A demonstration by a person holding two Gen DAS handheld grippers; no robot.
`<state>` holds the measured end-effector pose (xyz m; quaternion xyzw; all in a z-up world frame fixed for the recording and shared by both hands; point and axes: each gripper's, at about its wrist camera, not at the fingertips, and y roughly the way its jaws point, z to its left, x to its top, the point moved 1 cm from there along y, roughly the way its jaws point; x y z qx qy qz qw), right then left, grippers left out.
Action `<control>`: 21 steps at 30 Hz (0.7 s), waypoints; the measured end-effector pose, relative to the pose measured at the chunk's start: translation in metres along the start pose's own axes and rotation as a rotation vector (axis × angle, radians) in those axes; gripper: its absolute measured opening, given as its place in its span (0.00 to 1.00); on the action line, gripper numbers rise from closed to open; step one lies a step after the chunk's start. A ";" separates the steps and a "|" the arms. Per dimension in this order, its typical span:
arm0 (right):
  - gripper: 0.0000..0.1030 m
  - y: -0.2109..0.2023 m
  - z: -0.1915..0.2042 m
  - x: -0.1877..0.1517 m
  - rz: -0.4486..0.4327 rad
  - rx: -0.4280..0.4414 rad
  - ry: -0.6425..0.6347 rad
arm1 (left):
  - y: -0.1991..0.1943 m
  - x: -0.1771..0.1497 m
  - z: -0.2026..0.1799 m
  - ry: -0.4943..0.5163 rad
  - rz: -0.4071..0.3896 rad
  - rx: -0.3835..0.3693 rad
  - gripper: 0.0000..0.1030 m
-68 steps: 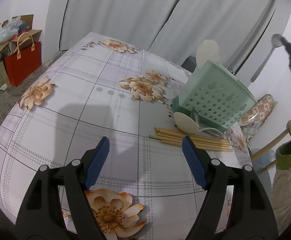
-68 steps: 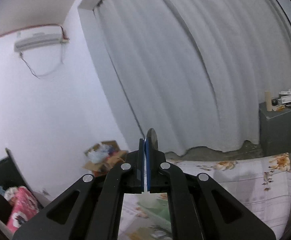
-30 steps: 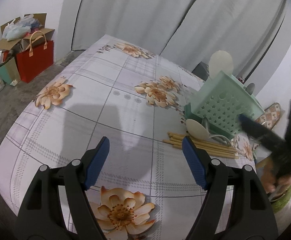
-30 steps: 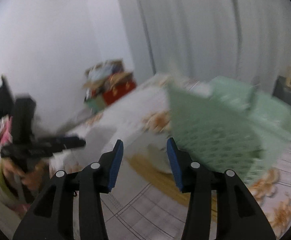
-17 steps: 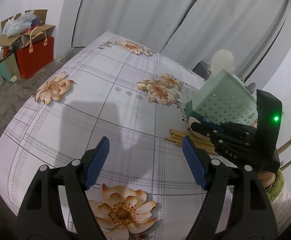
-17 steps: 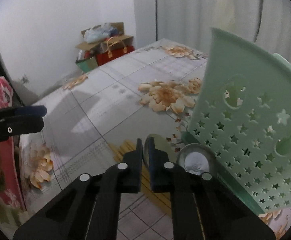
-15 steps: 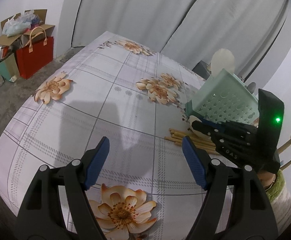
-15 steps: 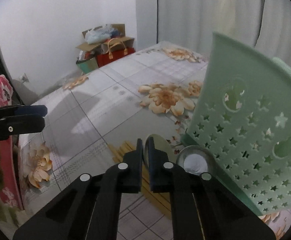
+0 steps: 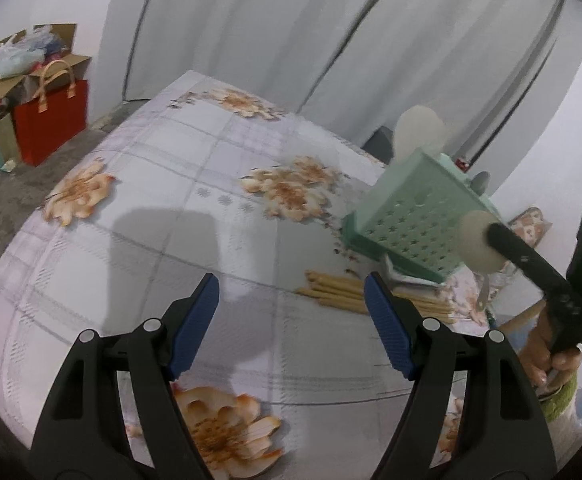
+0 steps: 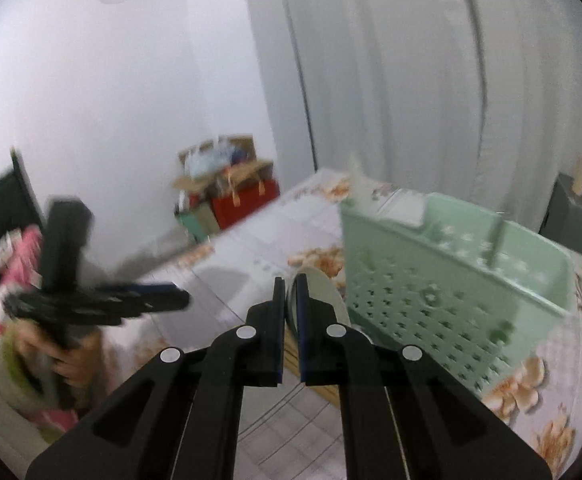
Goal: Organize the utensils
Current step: 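Close the right gripper on the white ladle and lift it, then carry the white ladle toward the caddy with the right gripper while the left gripper grasps a metal ladle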
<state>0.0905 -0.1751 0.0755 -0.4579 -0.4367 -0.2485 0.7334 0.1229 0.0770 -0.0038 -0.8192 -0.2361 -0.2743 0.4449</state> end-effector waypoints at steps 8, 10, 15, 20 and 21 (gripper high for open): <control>0.05 -0.067 -0.016 -0.014 -0.164 0.017 0.200 | 0.037 0.009 -0.039 0.048 0.062 -0.178 0.61; 0.05 -0.073 -0.020 -0.018 -0.181 0.017 0.229 | 0.056 0.013 -0.050 0.063 0.103 -0.221 0.57; 0.05 -0.079 -0.028 -0.026 -0.212 0.022 0.288 | 0.098 0.022 -0.065 0.090 0.204 -0.231 0.47; 0.05 -0.083 -0.032 -0.033 -0.216 0.015 0.304 | 0.131 0.027 -0.070 0.083 0.300 -0.223 0.43; 0.05 -0.082 -0.033 -0.034 -0.216 0.016 0.310 | 0.136 0.027 -0.069 0.077 0.312 -0.218 0.43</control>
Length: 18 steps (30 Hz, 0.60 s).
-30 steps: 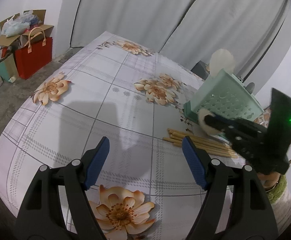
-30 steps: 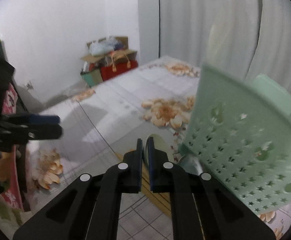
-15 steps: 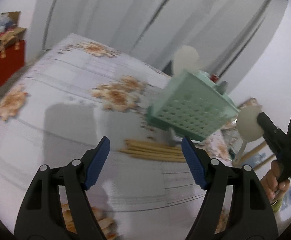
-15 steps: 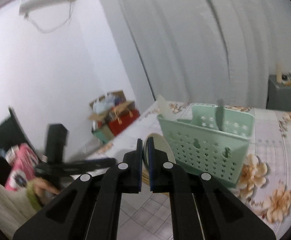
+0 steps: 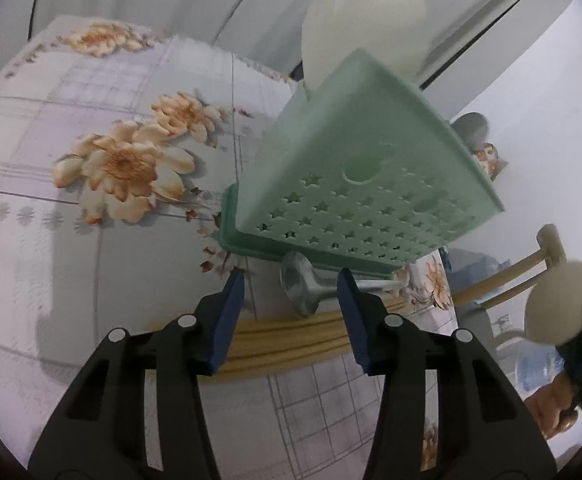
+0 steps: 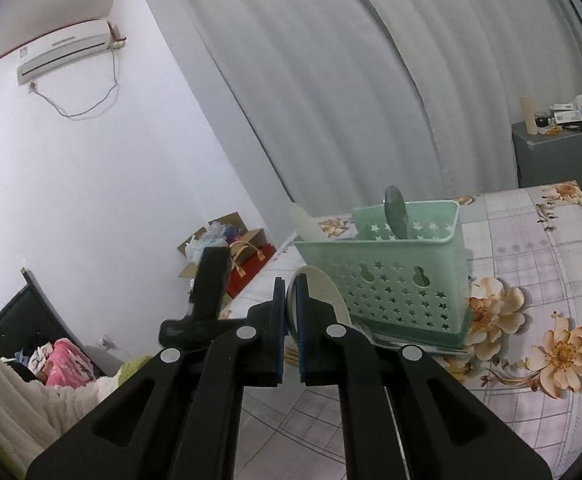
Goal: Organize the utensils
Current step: 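Carry the white ladle toward the caddy with the right gripper while the left gripper grasps a metal ladle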
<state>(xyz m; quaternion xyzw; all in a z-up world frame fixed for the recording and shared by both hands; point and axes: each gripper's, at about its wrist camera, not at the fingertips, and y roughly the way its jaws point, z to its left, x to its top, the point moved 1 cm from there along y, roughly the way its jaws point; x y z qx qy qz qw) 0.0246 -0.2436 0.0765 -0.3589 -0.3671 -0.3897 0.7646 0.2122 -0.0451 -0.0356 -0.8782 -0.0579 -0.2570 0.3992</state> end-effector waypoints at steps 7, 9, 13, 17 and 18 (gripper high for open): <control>0.05 0.001 -0.006 0.000 0.003 -0.001 0.006 | 0.022 0.001 0.005 -0.036 0.080 0.044 0.30; 0.05 0.001 -0.006 -0.001 0.003 0.001 0.008 | 0.027 0.002 0.006 -0.047 0.082 0.046 0.24; 0.05 0.001 -0.007 -0.002 0.005 -0.004 0.019 | 0.030 0.004 0.007 -0.070 0.077 0.047 0.16; 0.05 0.001 -0.007 -0.002 -0.001 -0.015 0.024 | 0.028 0.003 0.003 -0.061 0.047 0.047 0.05; 0.05 0.000 -0.008 -0.002 -0.004 -0.016 0.026 | 0.026 0.003 0.003 -0.058 0.038 0.048 0.04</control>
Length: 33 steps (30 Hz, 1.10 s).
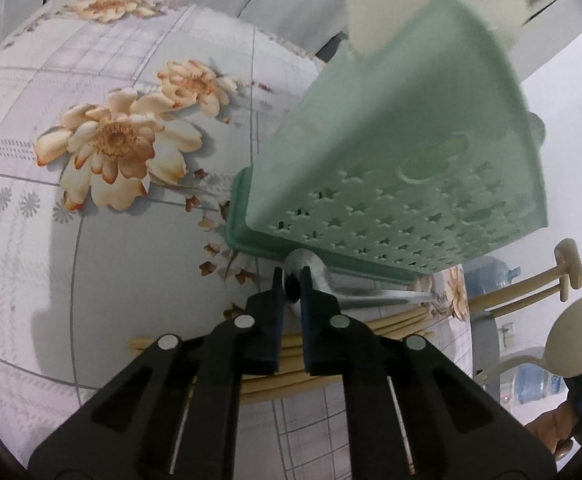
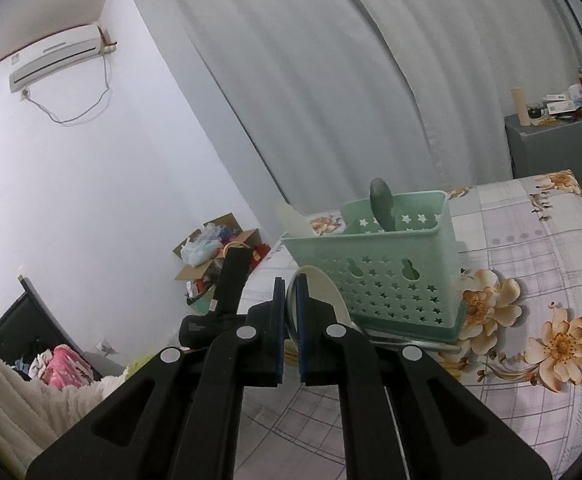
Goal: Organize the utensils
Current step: 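Carry the white ladle toward the caddy with the right gripper while the left gripper grasps a metal ladle, then lift the metal ladle with the left gripper, lower it into the caddy, open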
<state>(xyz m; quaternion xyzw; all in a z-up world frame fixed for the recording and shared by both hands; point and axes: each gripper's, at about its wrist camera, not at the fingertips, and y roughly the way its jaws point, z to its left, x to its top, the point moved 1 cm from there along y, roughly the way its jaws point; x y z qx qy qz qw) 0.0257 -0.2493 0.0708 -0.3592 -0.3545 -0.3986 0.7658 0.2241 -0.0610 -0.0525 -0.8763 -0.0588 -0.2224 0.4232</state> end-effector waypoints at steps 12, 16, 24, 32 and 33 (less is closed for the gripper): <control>0.05 -0.006 -0.001 -0.001 -0.026 -0.001 0.013 | -0.067 -0.009 -0.029 0.128 -0.189 0.098 0.01; 0.05 -0.009 0.000 0.000 -0.037 -0.007 0.009 | -0.092 -0.017 -0.041 0.200 -0.255 0.150 0.01; 0.05 -0.013 -0.001 0.000 -0.045 -0.012 0.012 | -0.150 -0.028 -0.058 0.282 -0.386 0.195 0.01; 0.05 -0.017 -0.002 0.001 -0.055 -0.015 0.014 | -0.208 -0.034 -0.084 0.373 -0.519 0.199 0.01; 0.05 -0.018 -0.002 0.001 -0.056 -0.015 0.014 | -0.214 -0.035 -0.087 0.382 -0.532 0.199 0.01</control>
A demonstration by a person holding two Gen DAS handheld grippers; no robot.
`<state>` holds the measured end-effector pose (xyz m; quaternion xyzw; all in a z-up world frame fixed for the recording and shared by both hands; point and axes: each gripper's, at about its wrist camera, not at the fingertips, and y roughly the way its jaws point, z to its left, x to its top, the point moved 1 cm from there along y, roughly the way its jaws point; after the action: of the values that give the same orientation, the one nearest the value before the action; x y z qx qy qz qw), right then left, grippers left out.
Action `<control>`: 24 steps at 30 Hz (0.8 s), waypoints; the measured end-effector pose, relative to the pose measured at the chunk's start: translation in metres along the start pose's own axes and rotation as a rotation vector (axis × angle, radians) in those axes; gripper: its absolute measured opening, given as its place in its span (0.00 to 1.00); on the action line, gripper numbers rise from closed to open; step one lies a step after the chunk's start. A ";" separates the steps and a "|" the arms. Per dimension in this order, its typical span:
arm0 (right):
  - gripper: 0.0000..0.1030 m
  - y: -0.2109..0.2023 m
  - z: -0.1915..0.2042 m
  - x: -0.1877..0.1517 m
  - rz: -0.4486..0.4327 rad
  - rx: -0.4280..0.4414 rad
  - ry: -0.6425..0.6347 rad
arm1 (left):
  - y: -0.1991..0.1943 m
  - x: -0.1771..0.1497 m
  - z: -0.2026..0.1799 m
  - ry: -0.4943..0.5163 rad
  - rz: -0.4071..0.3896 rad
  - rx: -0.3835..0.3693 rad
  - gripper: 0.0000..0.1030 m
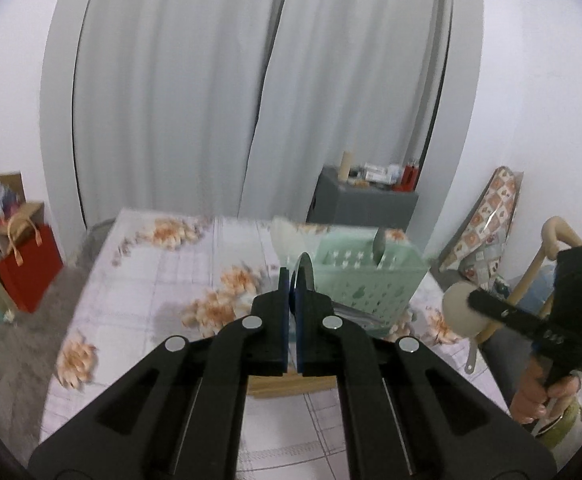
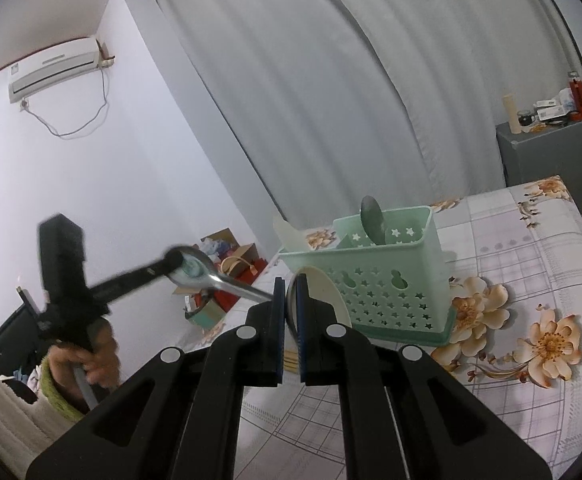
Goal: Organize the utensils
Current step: 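Lift the metal ladle with the left gripper, lower it into the caddy, open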
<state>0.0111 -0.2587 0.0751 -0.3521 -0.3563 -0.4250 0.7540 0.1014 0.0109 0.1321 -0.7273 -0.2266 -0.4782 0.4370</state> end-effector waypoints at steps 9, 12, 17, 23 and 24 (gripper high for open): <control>0.05 -0.002 -0.004 0.000 -0.001 0.008 0.014 | -0.030 0.042 -0.017 0.110 -0.155 0.077 0.01; 0.05 -0.002 -0.004 0.000 0.000 0.008 0.014 | -0.027 0.052 -0.022 0.157 -0.189 0.121 0.01; 0.05 -0.001 -0.005 0.000 0.001 0.008 0.017 | -0.009 0.062 -0.031 0.219 -0.173 0.174 0.01; 0.05 0.000 -0.006 0.001 0.007 0.004 0.016 | 0.033 0.065 -0.038 0.314 -0.104 0.213 0.01; 0.05 0.000 -0.006 0.001 0.007 0.002 0.016 | 0.040 0.065 -0.040 0.328 -0.088 0.212 0.01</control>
<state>0.0132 -0.2637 0.0727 -0.3491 -0.3496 -0.4247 0.7587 0.1400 -0.0492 0.1798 -0.5790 -0.2330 -0.5825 0.5208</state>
